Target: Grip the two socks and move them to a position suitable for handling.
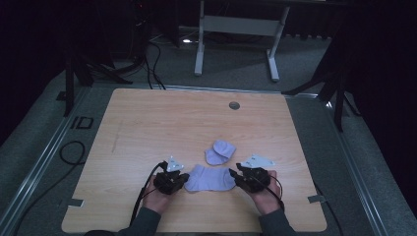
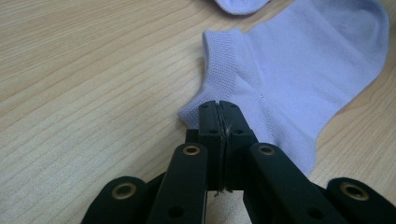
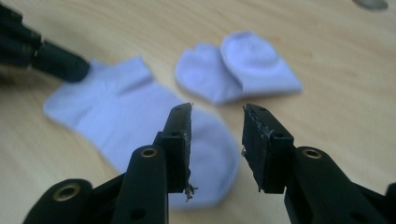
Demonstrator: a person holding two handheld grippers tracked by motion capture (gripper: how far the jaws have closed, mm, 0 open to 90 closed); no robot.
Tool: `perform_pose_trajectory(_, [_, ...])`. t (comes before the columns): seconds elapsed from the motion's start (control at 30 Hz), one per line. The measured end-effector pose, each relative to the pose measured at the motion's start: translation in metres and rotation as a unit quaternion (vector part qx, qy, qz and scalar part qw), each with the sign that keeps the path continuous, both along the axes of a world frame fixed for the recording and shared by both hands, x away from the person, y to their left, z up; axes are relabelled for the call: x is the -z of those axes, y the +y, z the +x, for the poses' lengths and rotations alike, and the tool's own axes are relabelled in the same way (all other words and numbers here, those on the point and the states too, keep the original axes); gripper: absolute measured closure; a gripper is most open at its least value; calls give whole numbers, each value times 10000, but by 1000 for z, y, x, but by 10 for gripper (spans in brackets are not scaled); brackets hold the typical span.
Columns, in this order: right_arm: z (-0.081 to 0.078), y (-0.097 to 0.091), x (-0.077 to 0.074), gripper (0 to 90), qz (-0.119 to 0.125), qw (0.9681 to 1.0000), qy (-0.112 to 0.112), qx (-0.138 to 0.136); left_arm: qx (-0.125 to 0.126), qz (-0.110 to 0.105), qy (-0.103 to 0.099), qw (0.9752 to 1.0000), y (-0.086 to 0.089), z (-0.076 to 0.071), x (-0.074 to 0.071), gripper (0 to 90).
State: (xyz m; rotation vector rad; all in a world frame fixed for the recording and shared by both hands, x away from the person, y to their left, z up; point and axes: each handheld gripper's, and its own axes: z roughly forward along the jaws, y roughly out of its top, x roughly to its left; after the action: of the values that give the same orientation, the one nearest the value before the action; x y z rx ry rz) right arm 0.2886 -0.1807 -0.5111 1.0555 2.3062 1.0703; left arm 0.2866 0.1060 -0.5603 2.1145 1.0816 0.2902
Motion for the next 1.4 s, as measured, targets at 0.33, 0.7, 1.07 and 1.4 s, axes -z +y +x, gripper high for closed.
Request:
perform_pose_trajectory(0.33, [50, 33, -16, 605, -208, 9997, -47, -156, -1, -17, -12, 10000, 0, 0, 0, 878])
perform_pose_trajectory(0.7, [100, 56, -22, 565, -325, 9988, 352, -96, 6, -25, 6, 10000, 0, 1, 0, 874])
perform_pose_trajectory(1.07, [139, 72, -6, 546, -544, 9934, 1001, 159, 26, 20, -16, 10000, -1, 1, 0, 872])
perform_pose_trajectory(1.4, [150, 82, 12, 558, -682, 9874, 1399, 285, 36, 37, -32, 10000, -1, 1, 0, 864])
